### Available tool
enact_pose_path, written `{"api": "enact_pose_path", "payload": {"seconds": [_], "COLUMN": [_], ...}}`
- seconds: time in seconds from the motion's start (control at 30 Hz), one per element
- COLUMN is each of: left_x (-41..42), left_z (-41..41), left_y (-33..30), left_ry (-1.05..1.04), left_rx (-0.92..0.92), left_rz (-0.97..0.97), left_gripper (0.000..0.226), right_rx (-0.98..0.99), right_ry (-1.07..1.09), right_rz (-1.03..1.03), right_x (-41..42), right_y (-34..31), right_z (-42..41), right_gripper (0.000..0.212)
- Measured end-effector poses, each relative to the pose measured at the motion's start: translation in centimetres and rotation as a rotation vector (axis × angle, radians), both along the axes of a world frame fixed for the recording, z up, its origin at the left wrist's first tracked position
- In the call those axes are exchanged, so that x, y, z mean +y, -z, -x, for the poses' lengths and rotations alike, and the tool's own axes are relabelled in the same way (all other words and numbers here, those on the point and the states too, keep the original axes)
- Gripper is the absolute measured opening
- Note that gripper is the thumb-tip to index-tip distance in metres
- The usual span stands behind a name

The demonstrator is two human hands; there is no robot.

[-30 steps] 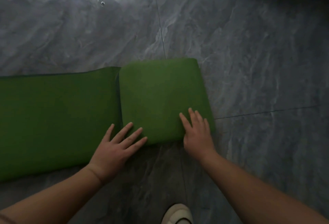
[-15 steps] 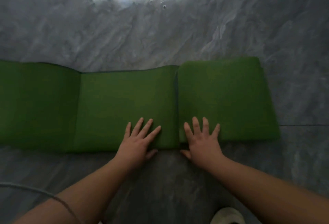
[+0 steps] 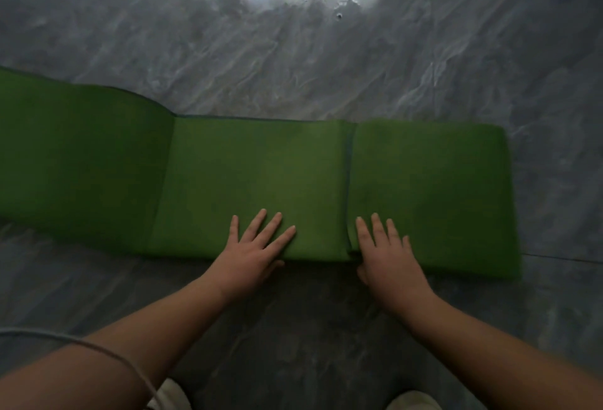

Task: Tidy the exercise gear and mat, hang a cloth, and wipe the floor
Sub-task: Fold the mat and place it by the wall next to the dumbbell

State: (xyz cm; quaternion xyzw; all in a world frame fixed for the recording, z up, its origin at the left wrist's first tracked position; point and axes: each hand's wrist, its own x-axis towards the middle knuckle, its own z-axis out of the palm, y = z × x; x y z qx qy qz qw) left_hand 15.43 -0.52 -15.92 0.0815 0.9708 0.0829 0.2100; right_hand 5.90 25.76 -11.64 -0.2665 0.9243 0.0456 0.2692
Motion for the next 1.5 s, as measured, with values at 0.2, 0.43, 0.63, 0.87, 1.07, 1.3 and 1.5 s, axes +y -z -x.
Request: {"api": "enact_pose_path", "payload": {"seconds": [0.2,0.43,0.63,0.87,1.07,1.3,1.5], "left_x": [1.2,6.4,14.0,20.2,23.5,24.4,23.0], "left_z": [3.5,8.9,11.0,12.9,13.7,14.5,14.9], "left_y": [-4.5,-10.2,-11.4,-12.2,-11.5,-9.3,-11.7], "left_ry": [-0.189,-0.275,-0.224,-0.126,0.079,0.268,0.088], "left_rx": [0.319,0.462,0.454,0.356,0.407,0.335,0.017], "left_rz": [-0.382,-0.672,-0.807,-0.923,-0.711,-0.481,-0.936], "left_gripper": [0.053,0.052,0.051,0.060,0.091,0.088,0.066], "right_rx": [0.003,0.112,-0.048,0.165,0.344,0.488,0.520], "right_ry": [0.334,0.562,0.881,1.048,1.310,1.272,0.863], "right_rz": [0.703,1.266,1.585,1.574,1.734,1.542,1.280], "right_x": [-0.1,0.3,2.2,5.5,9.6,15.2,12.9], "right_y": [-5.2,-10.6,-12.1,-14.0,-14.9,-15.9,-15.3], "right_z": [2.0,4.5,4.5,5.0,6.1,5.6,3.7], "right_gripper": [0.071,0.052,0.054,0.039,0.028,0.040,0.058]}}
